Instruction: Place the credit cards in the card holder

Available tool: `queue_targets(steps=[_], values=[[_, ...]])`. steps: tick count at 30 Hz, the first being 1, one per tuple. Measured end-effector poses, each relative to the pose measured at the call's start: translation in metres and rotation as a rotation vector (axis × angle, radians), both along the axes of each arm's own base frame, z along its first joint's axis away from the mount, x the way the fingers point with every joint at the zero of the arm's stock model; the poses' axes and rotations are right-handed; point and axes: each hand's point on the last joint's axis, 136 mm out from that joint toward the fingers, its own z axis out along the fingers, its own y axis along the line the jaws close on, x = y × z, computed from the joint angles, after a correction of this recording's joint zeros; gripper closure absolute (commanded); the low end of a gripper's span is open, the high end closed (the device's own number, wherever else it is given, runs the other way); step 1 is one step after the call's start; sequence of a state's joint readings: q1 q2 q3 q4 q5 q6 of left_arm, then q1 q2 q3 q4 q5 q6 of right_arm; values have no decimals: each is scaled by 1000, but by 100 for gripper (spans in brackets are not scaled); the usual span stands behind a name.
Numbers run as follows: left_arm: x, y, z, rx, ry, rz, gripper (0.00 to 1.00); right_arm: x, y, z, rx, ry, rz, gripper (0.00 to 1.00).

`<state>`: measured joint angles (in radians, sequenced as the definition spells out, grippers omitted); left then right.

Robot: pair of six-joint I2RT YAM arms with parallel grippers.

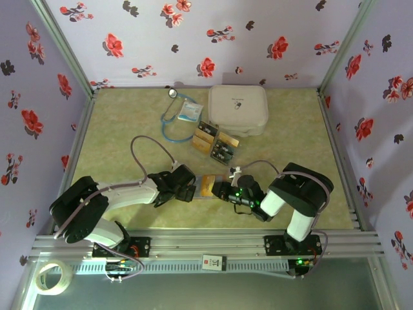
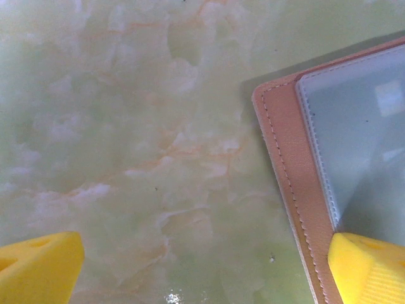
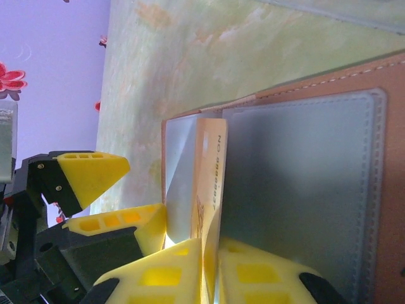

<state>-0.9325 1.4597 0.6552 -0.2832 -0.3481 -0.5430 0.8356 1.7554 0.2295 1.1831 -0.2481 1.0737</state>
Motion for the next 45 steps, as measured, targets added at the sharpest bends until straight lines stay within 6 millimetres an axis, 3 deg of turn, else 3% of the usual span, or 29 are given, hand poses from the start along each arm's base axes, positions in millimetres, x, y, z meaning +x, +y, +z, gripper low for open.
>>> queue_targets(steps=[19,45], values=[[0,0,0,0,-1,0,0,-1,-3,-3,-8,9,-1,100],[0,0,0,0,-1,0,0,-4,3,-4,22,21,53,98]])
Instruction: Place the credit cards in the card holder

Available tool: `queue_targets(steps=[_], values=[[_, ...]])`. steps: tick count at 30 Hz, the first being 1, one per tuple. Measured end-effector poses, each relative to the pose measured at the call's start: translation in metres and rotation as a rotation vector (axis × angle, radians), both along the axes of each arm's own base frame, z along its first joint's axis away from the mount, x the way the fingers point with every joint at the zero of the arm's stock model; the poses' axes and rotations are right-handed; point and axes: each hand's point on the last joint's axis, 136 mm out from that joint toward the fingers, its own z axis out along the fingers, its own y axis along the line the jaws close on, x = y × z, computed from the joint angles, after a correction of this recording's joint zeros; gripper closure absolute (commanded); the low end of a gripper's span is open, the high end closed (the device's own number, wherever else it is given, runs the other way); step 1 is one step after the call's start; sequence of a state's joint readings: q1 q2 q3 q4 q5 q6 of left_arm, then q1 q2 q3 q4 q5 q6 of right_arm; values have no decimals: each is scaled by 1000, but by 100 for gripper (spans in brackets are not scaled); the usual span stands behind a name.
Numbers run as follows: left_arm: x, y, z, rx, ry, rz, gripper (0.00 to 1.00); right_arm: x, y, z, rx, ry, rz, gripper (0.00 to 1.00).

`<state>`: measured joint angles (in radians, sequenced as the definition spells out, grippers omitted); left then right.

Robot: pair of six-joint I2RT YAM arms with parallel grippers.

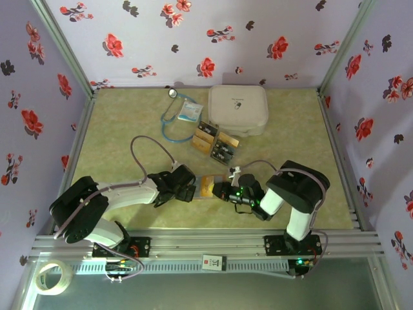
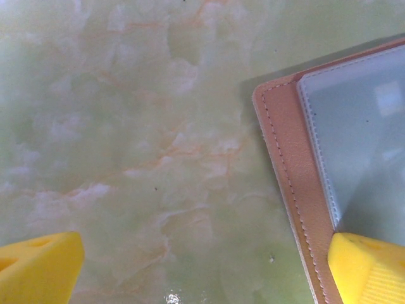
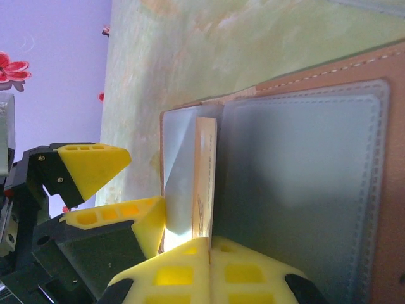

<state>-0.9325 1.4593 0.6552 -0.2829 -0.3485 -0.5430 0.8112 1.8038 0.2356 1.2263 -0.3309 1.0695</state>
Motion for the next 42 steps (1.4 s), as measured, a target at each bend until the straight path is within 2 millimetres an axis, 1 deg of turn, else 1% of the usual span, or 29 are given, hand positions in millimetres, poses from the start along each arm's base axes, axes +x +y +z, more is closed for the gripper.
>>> queue_targets(steps=[3,7,14,18,21,24,26,29,31,36,39,42], values=[[0,0,0,1,0,0,0,0,2,0,7,2,9,84],[0,0,0,0,0,0,0,0,5,7,30,-16,26,74],[0,0,0,-5,-2,3,0,2,4,13,-6,-10,31,67],[0,0,1,-4,-1,3,0,5,1,13,-105,6,44,62],[-1,0,2,-5,-1,3,0,8,-6,15,-212,8,43,60],[-1,1,4,-8,-2,6,0,9,-16,20,-308,-2,43,60],[-1,1,7,-15,-7,6,0,12,-21,26,-362,-17,43,61],[0,2,13,-29,-18,11,0,18,-29,34,-433,-38,30,65],[3,3,16,-33,-21,20,0,22,-33,36,-478,-47,20,69],[13,8,22,-43,-30,58,0,27,-43,31,-581,-46,9,83],[15,11,22,-42,-30,68,0,28,-42,24,-635,-39,19,86],[15,10,23,-43,-31,68,0,28,-37,17,-674,-33,40,88]])
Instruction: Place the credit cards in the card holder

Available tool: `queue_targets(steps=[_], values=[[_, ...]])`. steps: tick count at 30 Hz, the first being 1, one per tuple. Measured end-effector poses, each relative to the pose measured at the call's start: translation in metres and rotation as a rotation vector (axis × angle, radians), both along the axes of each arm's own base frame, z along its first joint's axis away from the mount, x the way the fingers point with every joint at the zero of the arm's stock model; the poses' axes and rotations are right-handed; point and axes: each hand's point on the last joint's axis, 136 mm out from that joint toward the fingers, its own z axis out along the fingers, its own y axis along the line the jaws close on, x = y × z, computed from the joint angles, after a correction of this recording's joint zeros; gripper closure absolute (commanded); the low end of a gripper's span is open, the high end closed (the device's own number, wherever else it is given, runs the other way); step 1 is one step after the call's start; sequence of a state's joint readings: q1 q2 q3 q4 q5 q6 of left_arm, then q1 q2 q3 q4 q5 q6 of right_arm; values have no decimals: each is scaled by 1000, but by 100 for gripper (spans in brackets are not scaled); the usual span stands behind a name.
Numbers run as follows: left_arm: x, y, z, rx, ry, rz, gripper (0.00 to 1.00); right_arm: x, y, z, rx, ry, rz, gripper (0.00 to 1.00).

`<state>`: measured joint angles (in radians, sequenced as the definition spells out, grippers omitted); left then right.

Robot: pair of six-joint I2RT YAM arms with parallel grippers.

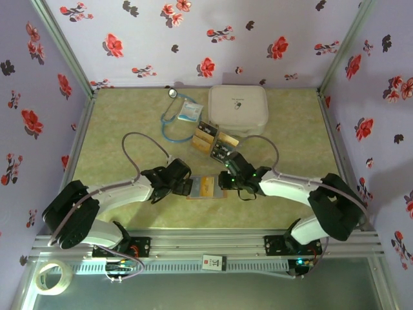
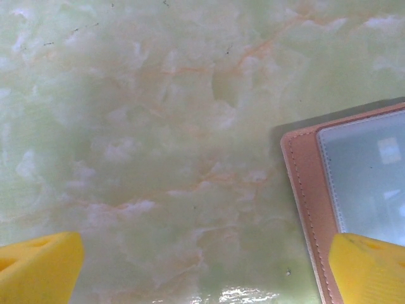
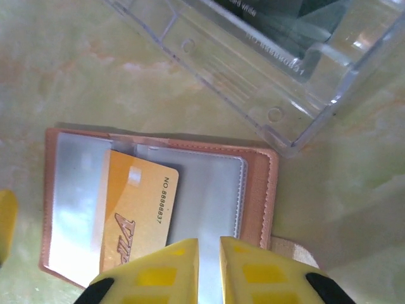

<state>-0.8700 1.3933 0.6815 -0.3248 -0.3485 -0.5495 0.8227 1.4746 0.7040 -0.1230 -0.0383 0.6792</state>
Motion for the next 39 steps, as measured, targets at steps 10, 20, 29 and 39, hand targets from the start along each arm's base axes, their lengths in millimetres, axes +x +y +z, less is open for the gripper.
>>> queue_targets(steps=[10,20,29,39], values=[[1,-1,-4,10,5,-6,0,4,14,-10,-45,11,23,90],[0,-1,-14,32,23,-9,0,3,21,-17,-62,26,39,90],[0,-3,-20,32,33,-13,0,4,34,-16,-57,22,58,90],[1,-4,-20,27,32,-14,0,1,46,-20,-61,29,85,91]])
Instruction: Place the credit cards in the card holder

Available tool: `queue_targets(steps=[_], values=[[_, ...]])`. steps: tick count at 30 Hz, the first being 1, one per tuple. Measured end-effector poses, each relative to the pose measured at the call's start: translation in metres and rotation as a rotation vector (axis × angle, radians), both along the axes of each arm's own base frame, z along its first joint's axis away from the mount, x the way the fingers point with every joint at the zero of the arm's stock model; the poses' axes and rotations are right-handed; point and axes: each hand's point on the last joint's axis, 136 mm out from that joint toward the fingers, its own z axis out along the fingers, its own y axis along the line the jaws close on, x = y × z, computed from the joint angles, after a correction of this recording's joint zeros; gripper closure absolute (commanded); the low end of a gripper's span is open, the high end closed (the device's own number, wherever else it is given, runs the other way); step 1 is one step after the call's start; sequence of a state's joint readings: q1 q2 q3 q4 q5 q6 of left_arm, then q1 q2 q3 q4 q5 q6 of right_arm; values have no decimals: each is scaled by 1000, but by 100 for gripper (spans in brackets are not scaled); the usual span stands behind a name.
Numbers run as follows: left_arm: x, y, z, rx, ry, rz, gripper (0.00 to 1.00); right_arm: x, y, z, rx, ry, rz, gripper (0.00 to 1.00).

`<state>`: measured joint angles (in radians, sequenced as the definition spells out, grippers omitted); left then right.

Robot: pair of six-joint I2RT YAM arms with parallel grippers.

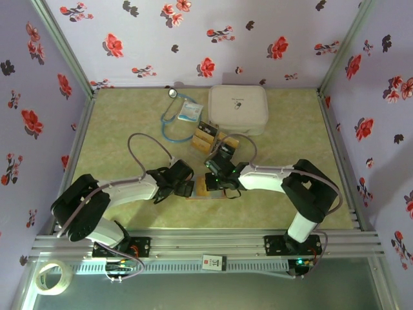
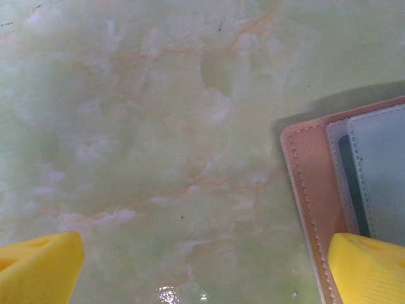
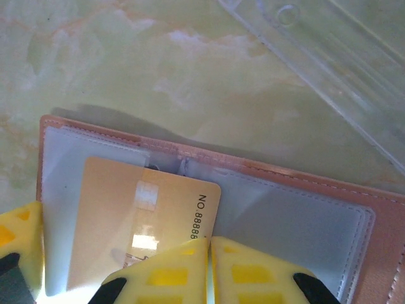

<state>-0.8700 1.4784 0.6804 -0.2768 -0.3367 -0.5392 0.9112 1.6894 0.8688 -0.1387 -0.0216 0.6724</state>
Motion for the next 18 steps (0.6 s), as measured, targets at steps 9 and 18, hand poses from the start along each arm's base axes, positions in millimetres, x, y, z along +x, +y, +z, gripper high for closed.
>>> queue_targets(steps=[9,18], values=[[-1,3,5,-4,-4,4,0,-2,14,7,29,-6,27,91],[5,22,24,-16,-16,69,0,0,14,30,70,-48,19,90]])
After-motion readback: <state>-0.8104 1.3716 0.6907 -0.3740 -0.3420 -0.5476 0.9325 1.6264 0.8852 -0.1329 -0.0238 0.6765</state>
